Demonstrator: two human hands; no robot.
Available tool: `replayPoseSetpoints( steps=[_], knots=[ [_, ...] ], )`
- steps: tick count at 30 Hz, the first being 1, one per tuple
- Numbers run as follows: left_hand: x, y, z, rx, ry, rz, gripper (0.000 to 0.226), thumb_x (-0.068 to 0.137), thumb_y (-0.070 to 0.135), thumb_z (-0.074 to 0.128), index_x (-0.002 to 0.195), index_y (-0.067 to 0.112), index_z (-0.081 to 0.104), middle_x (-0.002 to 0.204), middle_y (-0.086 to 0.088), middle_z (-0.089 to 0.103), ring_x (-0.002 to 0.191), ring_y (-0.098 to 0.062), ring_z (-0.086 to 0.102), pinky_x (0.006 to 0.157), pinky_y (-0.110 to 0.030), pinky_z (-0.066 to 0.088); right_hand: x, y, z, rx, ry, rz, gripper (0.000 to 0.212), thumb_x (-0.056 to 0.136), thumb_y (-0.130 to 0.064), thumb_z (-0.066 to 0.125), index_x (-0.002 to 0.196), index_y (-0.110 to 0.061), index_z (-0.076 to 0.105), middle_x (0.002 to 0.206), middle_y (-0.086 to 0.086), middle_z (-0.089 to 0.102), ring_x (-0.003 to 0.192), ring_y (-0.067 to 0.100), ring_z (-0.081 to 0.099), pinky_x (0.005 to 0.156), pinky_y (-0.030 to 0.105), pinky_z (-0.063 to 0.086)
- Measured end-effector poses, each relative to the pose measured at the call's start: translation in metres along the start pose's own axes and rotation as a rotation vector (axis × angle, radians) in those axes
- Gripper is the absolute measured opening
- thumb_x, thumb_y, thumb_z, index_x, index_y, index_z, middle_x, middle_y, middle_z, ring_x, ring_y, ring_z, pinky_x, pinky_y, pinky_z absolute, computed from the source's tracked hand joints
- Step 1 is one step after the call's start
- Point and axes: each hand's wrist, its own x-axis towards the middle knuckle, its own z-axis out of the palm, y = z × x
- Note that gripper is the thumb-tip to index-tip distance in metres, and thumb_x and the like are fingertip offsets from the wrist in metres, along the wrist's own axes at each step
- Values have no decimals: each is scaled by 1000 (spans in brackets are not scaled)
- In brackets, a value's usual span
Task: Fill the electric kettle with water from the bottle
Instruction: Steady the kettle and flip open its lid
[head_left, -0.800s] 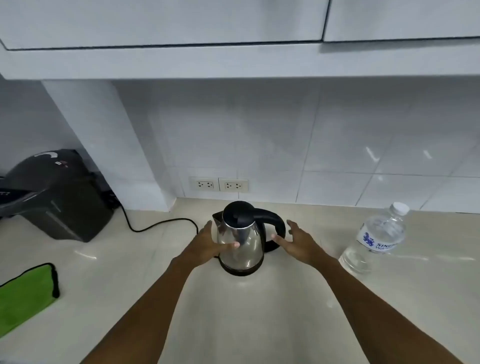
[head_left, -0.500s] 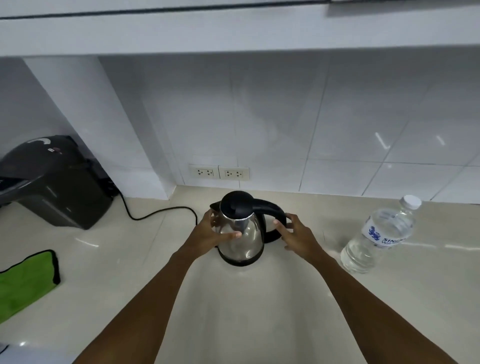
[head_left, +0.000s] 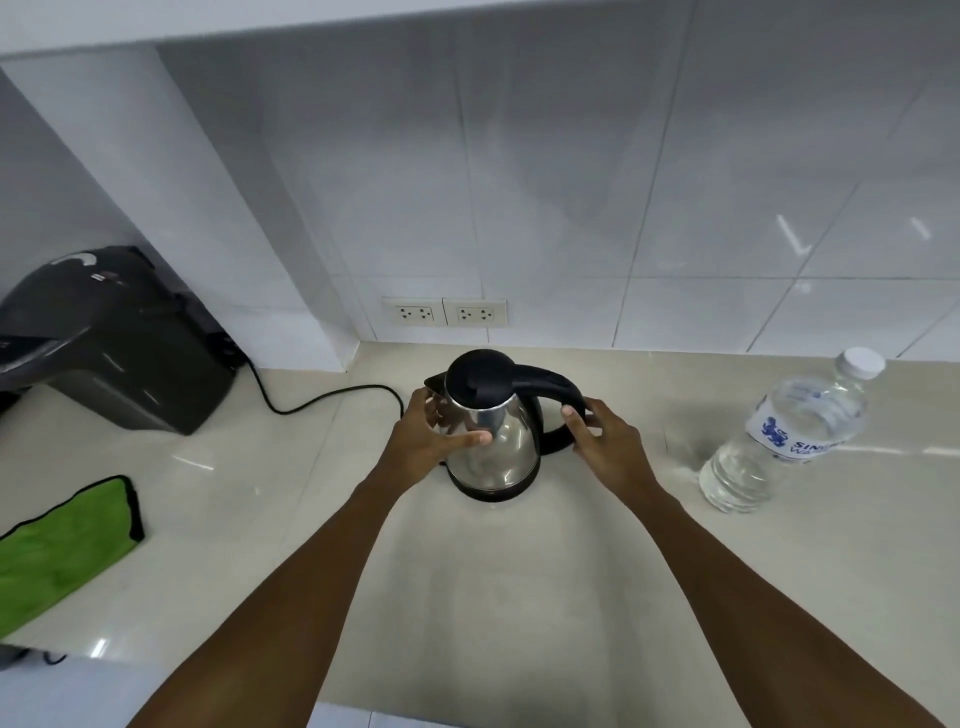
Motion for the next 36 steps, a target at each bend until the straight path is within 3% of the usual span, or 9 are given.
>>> replayPoseSetpoints(
  steps=[5,11,16,21,26,33,36],
  knots=[
    [0,0,2,-52,-2,21,84,65,20,101,133,23,52,118,9,69,115,-11,67,98,-28,56,2,0,0,5,39,-25,43,95,-60,57,127,-33,64,106,-8,73,98,13,73,98,39,56],
    [-8,-3,-4,-88,-17,52,94,52,40,103,131,26,53,119,5,72,117,-13,69,105,-36,56,-11,-7,1,7,73,-46,40,97,-55,58,128,-31,64,106,-7,73,101,18,73,97,33,54],
    [-26,2,-11,-105,-37,106,84,62,26,102,131,27,54,118,8,71,117,-10,68,106,-34,55,-33,-13,2,10,120,-65,42,96,-57,58,129,-32,64,108,-4,74,98,19,74,98,38,55],
    [-56,1,-24,-104,-72,140,88,58,34,102,131,32,53,122,13,67,120,-5,65,106,-33,54,-71,-16,7,-2,155,-76,46,94,-63,55,128,-34,63,109,-1,74,97,19,75,98,40,55],
    [-94,-13,-34,-99,-96,135,82,61,31,102,127,34,53,121,7,68,118,-11,67,102,-32,56,-117,-13,23,4,186,-53,48,93,-63,56,129,-32,63,109,1,74,94,19,75,97,40,56],
    [-147,-36,-47,-128,-119,102,71,65,22,101,114,41,53,117,8,70,114,-6,68,93,-23,55,-178,-6,46,-9,212,-22,49,94,-61,57,127,-26,65,107,0,74,102,19,73,95,41,58],
    [-162,-46,-49,-119,-117,87,76,65,24,101,121,37,52,118,8,70,113,-6,68,94,-26,56,-196,-1,53,-20,209,-4,49,94,-62,55,127,-27,64,108,0,74,102,20,73,94,43,58]
  ],
)
